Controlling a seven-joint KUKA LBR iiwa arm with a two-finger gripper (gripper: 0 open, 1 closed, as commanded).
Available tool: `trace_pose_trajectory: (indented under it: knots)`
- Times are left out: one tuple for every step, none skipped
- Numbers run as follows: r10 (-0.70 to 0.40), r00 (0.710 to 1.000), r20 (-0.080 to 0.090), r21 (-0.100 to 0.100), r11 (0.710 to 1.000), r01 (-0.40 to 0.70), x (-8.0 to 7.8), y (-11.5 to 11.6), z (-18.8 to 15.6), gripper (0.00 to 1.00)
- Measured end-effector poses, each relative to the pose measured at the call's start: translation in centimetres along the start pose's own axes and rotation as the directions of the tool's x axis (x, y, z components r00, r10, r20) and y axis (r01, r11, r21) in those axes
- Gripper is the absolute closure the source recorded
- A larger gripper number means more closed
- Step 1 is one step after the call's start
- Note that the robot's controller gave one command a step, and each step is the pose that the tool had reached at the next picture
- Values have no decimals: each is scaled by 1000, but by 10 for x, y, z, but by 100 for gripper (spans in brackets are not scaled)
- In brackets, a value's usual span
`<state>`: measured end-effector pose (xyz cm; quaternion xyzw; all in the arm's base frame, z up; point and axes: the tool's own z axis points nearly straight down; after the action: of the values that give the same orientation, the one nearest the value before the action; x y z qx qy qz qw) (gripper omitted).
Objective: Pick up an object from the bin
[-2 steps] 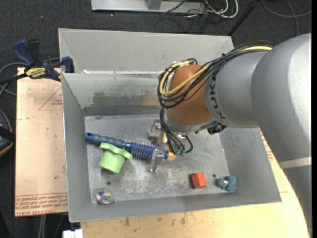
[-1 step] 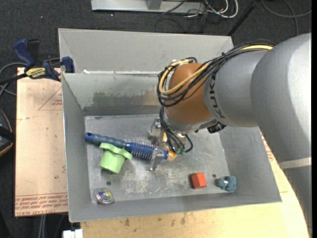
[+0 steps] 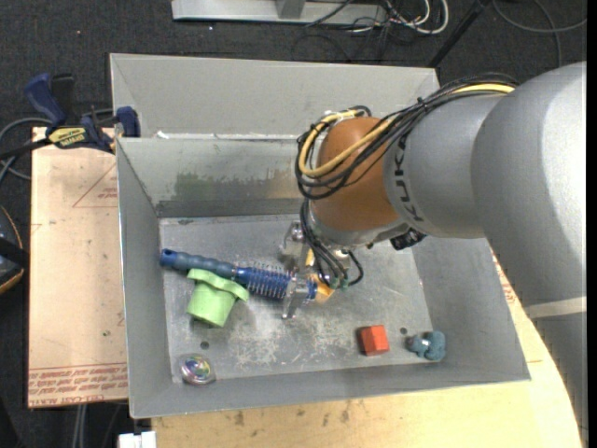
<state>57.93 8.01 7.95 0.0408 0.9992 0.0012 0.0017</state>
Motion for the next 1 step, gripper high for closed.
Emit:
trace_pose_trajectory:
  knots:
    - [1,1000,-1,0,1000,-1,-1,0,-1,0]
